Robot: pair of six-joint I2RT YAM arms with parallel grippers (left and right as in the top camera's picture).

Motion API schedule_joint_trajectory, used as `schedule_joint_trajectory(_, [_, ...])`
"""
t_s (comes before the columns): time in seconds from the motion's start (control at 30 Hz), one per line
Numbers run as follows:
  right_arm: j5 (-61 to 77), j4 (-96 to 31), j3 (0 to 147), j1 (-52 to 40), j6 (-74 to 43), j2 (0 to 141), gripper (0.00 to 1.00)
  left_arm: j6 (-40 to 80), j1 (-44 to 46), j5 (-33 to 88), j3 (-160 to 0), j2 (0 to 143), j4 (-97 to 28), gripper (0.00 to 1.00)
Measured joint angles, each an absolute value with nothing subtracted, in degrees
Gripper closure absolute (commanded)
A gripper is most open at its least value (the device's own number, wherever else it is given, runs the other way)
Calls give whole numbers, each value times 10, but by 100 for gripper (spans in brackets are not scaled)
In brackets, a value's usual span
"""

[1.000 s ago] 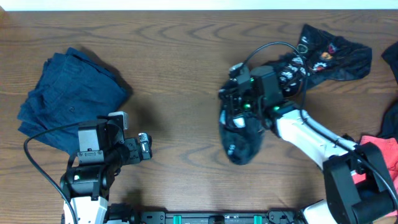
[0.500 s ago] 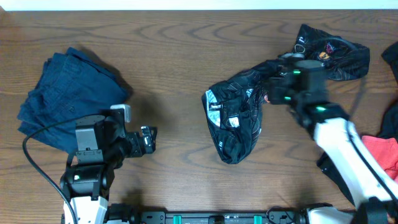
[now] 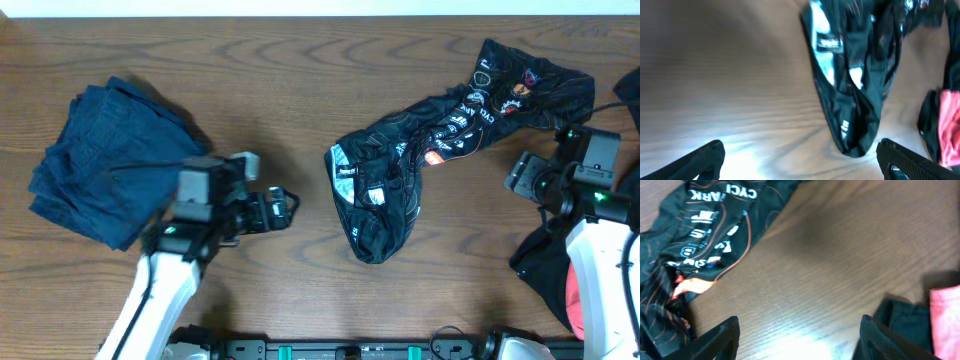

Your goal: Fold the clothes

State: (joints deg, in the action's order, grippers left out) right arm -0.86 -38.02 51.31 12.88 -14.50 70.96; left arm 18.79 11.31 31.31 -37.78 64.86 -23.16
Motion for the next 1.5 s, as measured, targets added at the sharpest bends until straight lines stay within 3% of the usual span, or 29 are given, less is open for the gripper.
schedule_joint_trajectory(0.33, [-9,-382,513,130,-149,710,25,301,269,316,-379,860,-31,1])
schedule_joint_trajectory(0.47, [-9,-383,513,130,-149,710,25,336,308,316,-380,922,51,8])
schedule_joint_trajectory(0.6, [-9,-383,513,130,-149,710,25,353,338,317,-381,961,122,24])
schedule_joint_trajectory(0.7, [-9,-383,513,130,-149,710,25,360,356,316,-382,985,161,54])
schedule_joint_trajectory(0.73, [-9,-383,513,130,-149,710,25,361,361,313,-382,992,166,72])
schedule_joint_trajectory(0.8, [-9,-383,513,130,-149,710,25,362,370,310,-382,1004,169,90])
schedule_joint_trajectory(0.87, [-9,-383,513,130,-149,710,25,362,376,308,-382,1012,169,94])
schedule_joint_trajectory(1.1, [-9,-386,513,130,-149,710,24,335,337,310,-382,1012,149,94])
schedule_joint_trajectory(1.3, [-9,-387,513,130,-149,710,24,303,189,307,-382,997,137,94])
schedule_joint_trajectory(1.33, [-9,-387,513,130,-149,710,24,301,157,307,-382,991,136,91])
schedule_joint_trajectory(1.37, [-9,-387,513,130,-149,710,24,298,126,309,-382,985,136,63])
schedule_joint_trajectory(1.4, [-9,-388,513,130,-149,710,24,295,97,314,-382,977,136,27])
schedule_joint_trajectory(1.43, [-9,-388,513,130,-149,710,24,298,70,322,-382,967,137,2])
schedule_joint_trajectory(1.5, [-9,-388,513,130,-149,710,24,298,31,347,-382,946,139,2])
